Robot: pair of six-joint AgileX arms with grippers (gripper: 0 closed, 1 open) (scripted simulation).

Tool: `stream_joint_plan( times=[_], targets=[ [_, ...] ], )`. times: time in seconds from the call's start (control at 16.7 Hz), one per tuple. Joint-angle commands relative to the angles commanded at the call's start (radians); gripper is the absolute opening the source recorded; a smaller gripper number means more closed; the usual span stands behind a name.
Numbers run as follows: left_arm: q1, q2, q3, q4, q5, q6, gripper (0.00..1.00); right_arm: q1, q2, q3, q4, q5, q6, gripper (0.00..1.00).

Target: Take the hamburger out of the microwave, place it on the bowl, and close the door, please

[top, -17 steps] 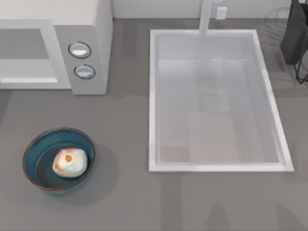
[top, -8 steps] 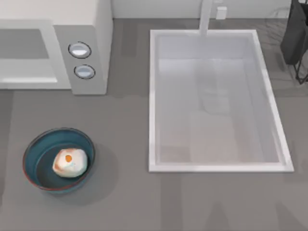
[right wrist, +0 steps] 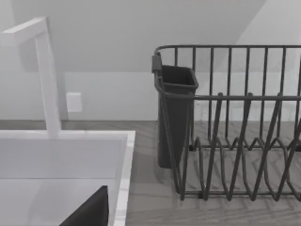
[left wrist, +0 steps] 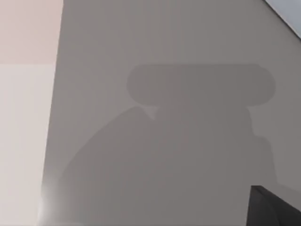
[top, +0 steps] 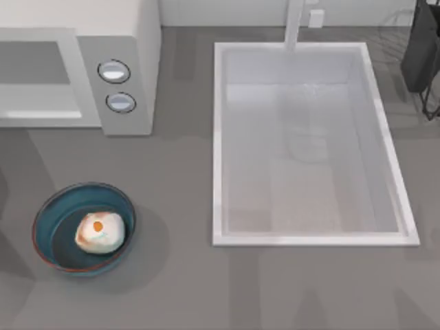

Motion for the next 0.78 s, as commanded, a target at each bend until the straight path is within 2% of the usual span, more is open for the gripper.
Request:
stream_joint_plan(
  times=[0.24,0.6,0.78],
  targets=[
    [-0.010,-0.013,-0.016,0.004,-0.008,-0.016,0.00,0.000,0.000,0.000,0.000,0.000,0.000,1.00],
    [-0.244,-0.256,-0.227,0.081,-0.137,-0.233,0.00,0.000,0.000,0.000,0.000,0.000,0.000,1.00],
    [-0.299,-0.310,-0.280,0.104,-0.175,-0.287,0.00,0.000,0.000,0.000,0.000,0.000,0.000,1.00]
  ],
)
